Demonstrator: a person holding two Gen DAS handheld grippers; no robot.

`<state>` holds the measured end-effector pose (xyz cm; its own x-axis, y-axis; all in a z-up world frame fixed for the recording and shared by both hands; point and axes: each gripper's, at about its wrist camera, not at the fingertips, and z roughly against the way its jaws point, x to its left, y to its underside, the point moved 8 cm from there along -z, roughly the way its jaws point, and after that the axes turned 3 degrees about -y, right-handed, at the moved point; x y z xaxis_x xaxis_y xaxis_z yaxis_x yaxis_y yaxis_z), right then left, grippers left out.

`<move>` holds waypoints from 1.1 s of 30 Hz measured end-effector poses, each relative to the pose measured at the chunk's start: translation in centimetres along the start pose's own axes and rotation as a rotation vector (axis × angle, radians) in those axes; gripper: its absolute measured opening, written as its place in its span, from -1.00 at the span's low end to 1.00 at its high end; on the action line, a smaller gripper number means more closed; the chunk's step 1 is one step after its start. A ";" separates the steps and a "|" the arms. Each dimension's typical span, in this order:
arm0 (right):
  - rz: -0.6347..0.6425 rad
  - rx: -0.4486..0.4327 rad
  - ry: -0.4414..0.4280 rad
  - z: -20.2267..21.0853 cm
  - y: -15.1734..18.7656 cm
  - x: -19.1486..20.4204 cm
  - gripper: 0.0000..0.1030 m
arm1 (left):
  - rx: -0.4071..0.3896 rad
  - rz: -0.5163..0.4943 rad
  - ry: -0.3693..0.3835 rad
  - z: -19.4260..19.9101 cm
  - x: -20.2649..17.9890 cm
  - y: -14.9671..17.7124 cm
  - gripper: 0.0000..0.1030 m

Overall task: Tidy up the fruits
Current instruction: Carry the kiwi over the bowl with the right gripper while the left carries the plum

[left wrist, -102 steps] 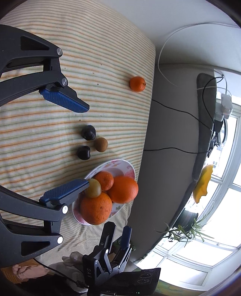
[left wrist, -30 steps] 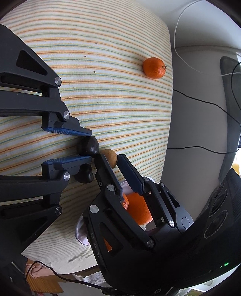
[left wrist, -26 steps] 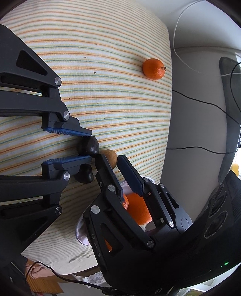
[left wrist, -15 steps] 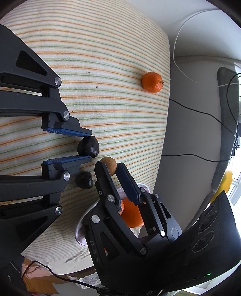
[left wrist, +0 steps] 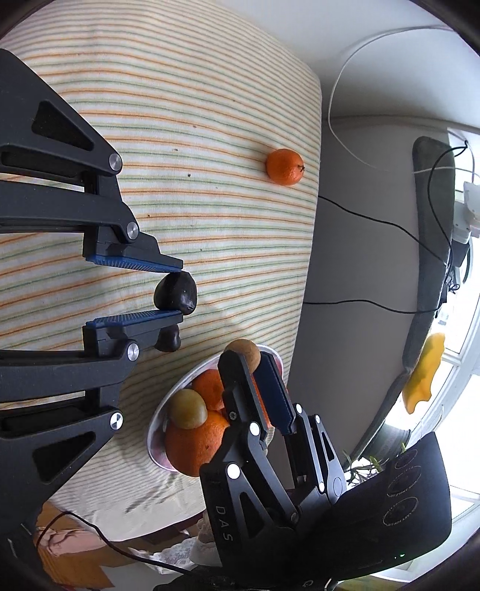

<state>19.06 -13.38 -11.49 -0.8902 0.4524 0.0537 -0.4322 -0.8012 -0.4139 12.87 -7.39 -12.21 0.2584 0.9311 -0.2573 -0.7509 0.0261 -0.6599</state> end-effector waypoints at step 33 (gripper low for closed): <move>-0.372 -0.237 0.123 9.3 12.1 -9.2 -0.47 | -0.044 -0.084 0.076 -1.3 -6.8 -3.4 -0.64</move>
<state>20.67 -30.86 -8.55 -0.6504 0.7474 0.1357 -0.6616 -0.4697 -0.5845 14.45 -14.26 -9.19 0.3662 0.8960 -0.2513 -0.6977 0.0857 -0.7113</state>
